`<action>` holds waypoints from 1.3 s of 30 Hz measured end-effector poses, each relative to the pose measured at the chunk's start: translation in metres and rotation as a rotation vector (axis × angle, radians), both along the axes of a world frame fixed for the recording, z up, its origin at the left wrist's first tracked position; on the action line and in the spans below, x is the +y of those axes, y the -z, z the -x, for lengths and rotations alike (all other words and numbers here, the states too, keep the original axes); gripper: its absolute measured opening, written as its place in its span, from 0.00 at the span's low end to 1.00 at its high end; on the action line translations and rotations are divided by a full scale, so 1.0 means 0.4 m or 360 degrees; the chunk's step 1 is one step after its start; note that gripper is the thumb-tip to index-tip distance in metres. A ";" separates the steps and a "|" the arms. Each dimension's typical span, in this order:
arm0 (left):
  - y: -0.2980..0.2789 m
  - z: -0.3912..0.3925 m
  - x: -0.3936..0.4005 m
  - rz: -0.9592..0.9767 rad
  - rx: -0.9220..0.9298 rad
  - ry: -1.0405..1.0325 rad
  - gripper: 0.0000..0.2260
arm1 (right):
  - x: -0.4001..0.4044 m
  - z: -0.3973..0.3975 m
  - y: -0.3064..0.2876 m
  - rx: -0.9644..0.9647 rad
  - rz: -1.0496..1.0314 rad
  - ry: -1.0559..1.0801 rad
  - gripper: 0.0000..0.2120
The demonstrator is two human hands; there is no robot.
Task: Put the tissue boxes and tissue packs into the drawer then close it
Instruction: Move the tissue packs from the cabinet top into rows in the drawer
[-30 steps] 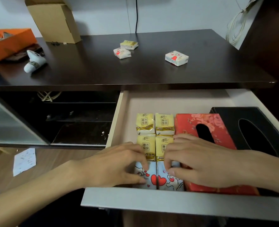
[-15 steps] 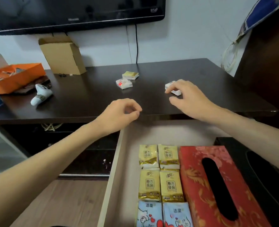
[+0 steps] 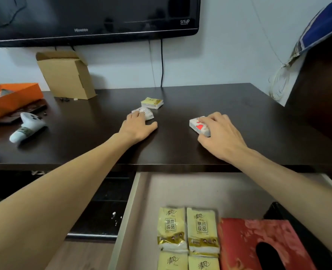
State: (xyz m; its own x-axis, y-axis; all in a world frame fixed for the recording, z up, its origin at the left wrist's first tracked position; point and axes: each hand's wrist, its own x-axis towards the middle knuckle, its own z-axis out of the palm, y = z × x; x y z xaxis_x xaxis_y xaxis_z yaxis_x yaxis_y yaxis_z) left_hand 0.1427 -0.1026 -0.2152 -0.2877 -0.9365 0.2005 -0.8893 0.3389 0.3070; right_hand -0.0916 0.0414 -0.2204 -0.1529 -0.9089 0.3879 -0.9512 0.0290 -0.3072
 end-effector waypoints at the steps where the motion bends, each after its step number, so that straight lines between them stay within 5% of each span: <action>1: 0.000 -0.003 0.001 0.0021 0.0003 0.0001 0.30 | -0.001 -0.002 -0.001 -0.0027 0.0018 -0.0027 0.26; 7: -0.004 -0.009 0.063 0.0285 -0.0162 0.0459 0.31 | 0.009 0.004 -0.002 -0.0407 -0.0051 -0.0228 0.34; 11: -0.032 -0.018 0.119 0.0101 -0.0136 0.0673 0.15 | 0.015 0.000 0.001 -0.0406 -0.0055 -0.0309 0.30; 17: -0.071 0.005 0.206 -0.0068 -0.0212 0.0689 0.12 | 0.042 -0.010 -0.012 -0.0553 -0.0280 -0.0295 0.30; 22: -0.099 0.006 0.290 -0.0148 -0.0291 0.0698 0.09 | 0.113 -0.058 -0.021 -0.0311 0.0167 -0.0322 0.25; 28: -0.111 -0.100 0.468 -0.0122 0.0049 0.0768 0.12 | 0.321 -0.118 -0.024 -0.0780 -0.0013 -0.0519 0.34; 34: -0.020 -0.203 0.660 -0.0310 -0.0121 0.0858 0.24 | 0.530 -0.155 0.002 -0.0232 -0.0566 -0.0737 0.31; 39: 0.057 -0.213 0.725 -0.0313 -0.0186 0.0963 0.23 | 0.574 -0.170 0.040 0.0092 -0.0589 -0.0775 0.30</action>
State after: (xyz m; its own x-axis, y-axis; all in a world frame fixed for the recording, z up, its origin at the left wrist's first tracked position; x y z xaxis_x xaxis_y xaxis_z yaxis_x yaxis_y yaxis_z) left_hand 0.2280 0.1876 -0.2381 -0.7860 -0.6178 -0.0230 -0.5899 0.7383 0.3270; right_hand -0.0235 0.2709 -0.2364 0.3254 -0.9451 0.0285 -0.8969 -0.3181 -0.3072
